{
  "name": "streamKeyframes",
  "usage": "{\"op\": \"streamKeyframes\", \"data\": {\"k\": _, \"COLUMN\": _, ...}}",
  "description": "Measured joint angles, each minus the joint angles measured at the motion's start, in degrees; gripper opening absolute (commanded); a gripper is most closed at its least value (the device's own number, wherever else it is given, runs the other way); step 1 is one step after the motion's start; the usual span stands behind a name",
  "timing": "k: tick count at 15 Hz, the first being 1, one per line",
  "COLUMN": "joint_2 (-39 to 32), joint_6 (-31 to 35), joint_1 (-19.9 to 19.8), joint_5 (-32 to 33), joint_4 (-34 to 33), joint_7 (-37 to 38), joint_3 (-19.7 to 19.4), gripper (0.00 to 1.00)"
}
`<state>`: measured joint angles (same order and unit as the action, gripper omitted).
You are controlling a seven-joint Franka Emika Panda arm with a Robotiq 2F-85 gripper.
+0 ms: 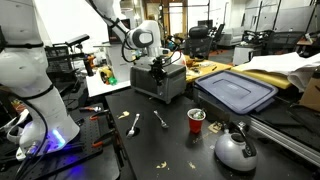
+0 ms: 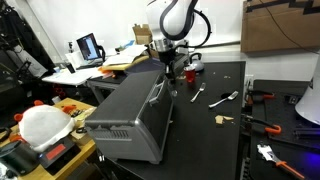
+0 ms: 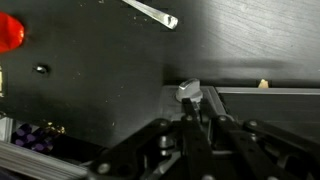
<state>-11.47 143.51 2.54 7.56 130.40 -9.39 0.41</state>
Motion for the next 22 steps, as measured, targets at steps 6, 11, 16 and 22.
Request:
{"op": "streamKeyframes", "data": {"k": 6, "joint_2": -0.82, "joint_6": -1.59, "joint_1": -9.07, "joint_5": -25.85, "joint_4": -0.67, "joint_7": -24.54, "joint_3": 3.80, "gripper": 0.03}}
{"op": "streamKeyframes", "data": {"k": 11, "joint_2": -2.39, "joint_6": -5.88, "joint_1": -13.31, "joint_5": -39.91, "joint_4": -2.05, "joint_7": -36.46, "joint_3": 4.34, "gripper": 0.03}}
{"op": "streamKeyframes", "data": {"k": 16, "joint_2": -4.78, "joint_6": -12.10, "joint_1": -16.29, "joint_5": -49.37, "joint_4": -4.17, "joint_7": -43.78, "joint_3": 3.59, "gripper": 0.03}}
{"op": "streamKeyframes", "data": {"k": 22, "joint_2": -8.05, "joint_6": -19.55, "joint_1": -17.33, "joint_5": -55.11, "joint_4": -7.27, "joint_7": -47.80, "joint_3": 1.13, "gripper": 0.38}}
